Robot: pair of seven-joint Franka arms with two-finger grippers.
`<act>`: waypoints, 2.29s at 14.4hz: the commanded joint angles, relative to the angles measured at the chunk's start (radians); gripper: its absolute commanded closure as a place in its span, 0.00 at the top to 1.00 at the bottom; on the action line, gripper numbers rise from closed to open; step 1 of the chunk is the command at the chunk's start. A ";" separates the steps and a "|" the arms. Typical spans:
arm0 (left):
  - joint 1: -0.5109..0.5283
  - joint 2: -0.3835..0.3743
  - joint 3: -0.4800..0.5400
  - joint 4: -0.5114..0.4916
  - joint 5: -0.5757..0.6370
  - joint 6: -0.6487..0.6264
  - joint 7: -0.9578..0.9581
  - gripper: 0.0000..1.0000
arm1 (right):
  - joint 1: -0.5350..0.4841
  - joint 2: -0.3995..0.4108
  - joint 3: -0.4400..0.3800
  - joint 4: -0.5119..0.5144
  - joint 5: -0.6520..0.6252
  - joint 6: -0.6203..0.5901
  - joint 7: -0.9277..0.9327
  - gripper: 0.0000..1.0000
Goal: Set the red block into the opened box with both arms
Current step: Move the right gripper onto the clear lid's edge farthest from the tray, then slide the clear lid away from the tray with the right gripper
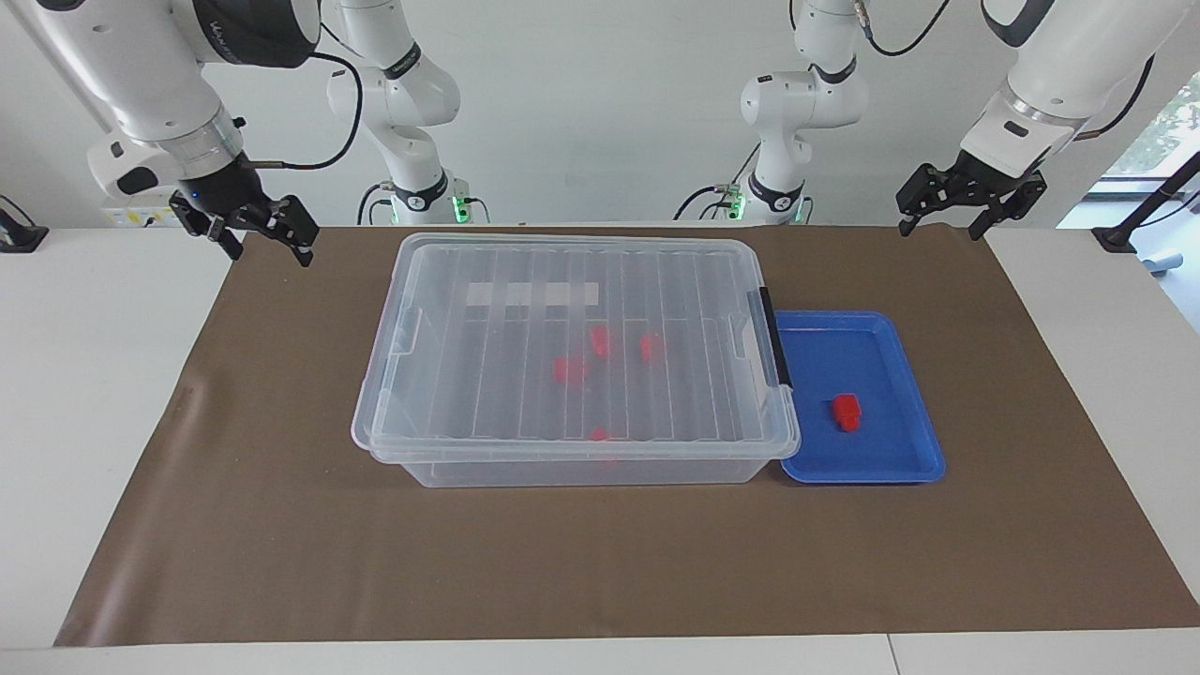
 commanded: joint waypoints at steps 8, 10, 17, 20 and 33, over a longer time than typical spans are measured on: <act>0.003 -0.029 0.004 -0.027 -0.015 0.002 0.005 1.00 | 0.007 -0.011 0.012 -0.055 0.010 0.080 0.004 1.00; 0.003 -0.029 0.004 -0.027 -0.015 0.002 0.005 1.00 | 0.057 -0.047 0.012 -0.159 0.018 0.179 0.065 1.00; 0.003 -0.029 0.004 -0.027 -0.015 0.002 0.005 1.00 | 0.152 0.023 0.012 -0.262 0.018 0.362 0.181 1.00; 0.003 -0.029 0.004 -0.027 -0.015 0.002 0.005 1.00 | 0.149 0.014 0.011 -0.331 0.018 0.420 0.159 1.00; 0.003 -0.029 0.004 -0.027 -0.015 0.002 0.005 1.00 | 0.074 -0.003 0.009 -0.428 0.018 0.474 -0.022 1.00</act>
